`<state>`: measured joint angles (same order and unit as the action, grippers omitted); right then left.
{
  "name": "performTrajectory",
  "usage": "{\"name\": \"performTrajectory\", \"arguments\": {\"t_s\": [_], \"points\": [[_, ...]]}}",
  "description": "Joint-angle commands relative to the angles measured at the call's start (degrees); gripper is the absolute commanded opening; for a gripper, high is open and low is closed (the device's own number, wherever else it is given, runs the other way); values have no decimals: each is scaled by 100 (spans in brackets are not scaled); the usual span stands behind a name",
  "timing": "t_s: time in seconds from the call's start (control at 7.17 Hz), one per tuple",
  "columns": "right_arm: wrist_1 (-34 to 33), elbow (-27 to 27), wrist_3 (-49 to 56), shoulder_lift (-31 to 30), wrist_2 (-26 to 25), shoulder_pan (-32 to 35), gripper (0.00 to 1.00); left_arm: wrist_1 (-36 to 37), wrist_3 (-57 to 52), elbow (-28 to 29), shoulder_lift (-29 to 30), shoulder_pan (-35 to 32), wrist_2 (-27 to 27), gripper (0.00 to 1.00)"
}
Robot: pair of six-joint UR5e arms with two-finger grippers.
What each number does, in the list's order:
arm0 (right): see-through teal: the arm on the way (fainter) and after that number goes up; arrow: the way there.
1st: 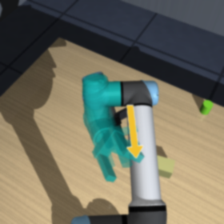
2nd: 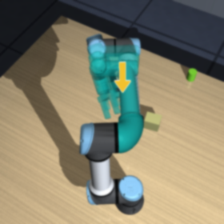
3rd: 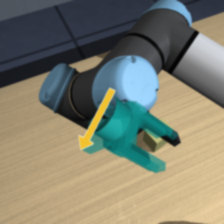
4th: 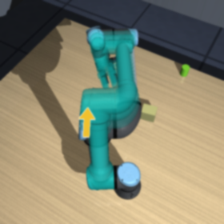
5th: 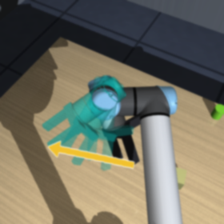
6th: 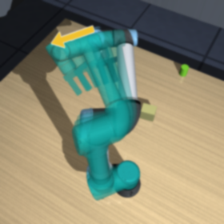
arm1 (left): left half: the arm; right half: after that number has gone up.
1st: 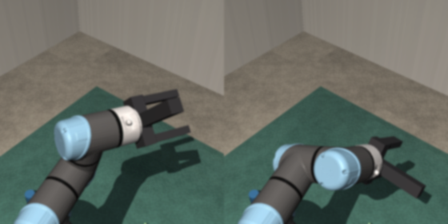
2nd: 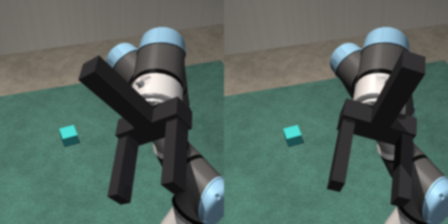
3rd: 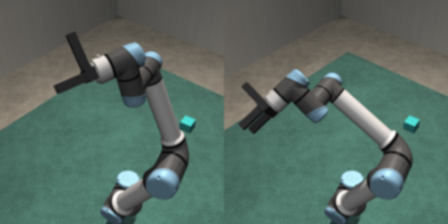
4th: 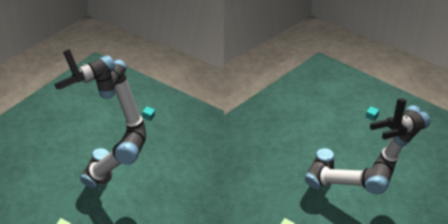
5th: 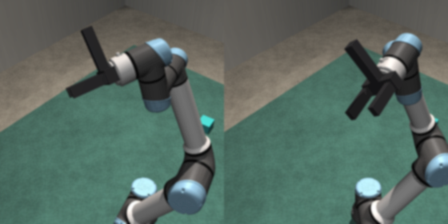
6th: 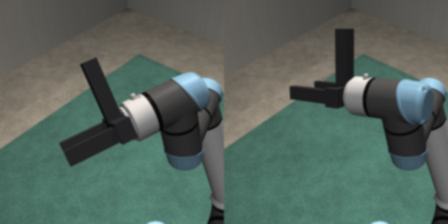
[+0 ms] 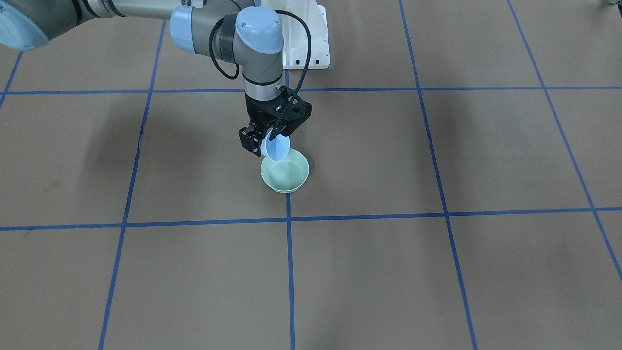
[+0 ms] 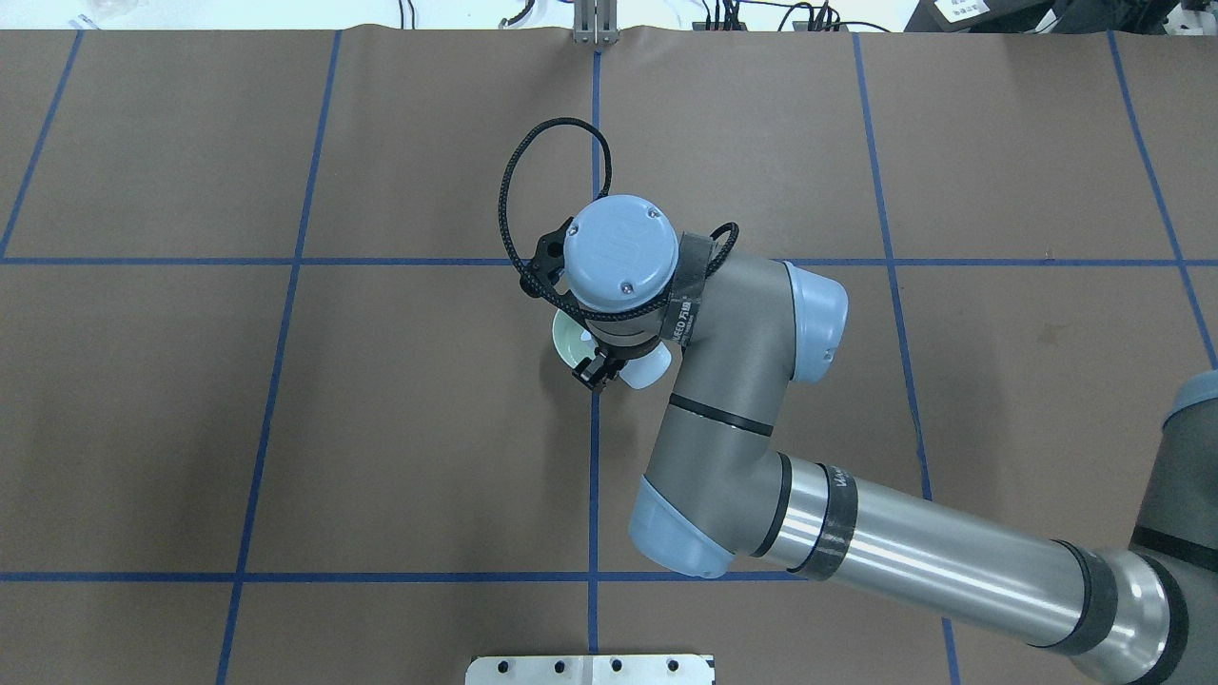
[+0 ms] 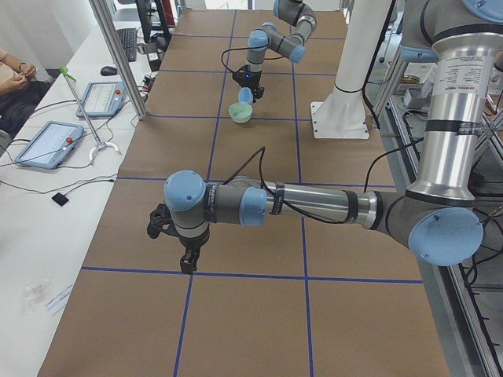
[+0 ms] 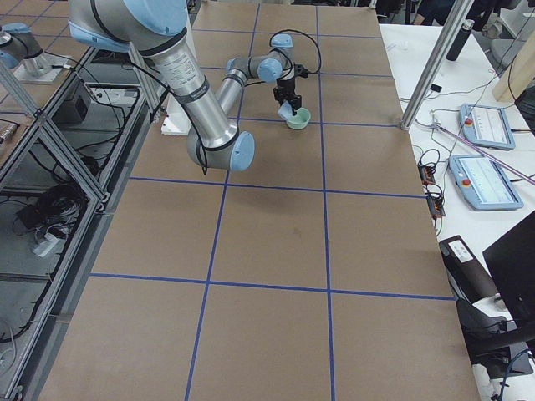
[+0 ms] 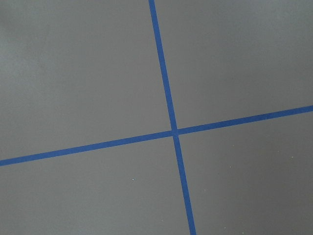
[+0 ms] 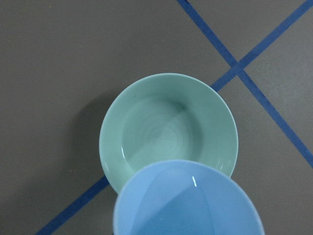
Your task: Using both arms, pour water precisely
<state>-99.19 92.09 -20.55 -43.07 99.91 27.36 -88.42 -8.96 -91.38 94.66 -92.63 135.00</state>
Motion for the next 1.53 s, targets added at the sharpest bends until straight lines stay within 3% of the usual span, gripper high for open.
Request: {"name": "performTrajectory", "arguments": {"t_s": [0.0,1.39], "points": [[-258,-138,121,132,28,15,0,0,0,-12,0,-1,0,100],[-839,-165,210,291,98,85,0,0,0,-56,0,-1,9,100]]}}
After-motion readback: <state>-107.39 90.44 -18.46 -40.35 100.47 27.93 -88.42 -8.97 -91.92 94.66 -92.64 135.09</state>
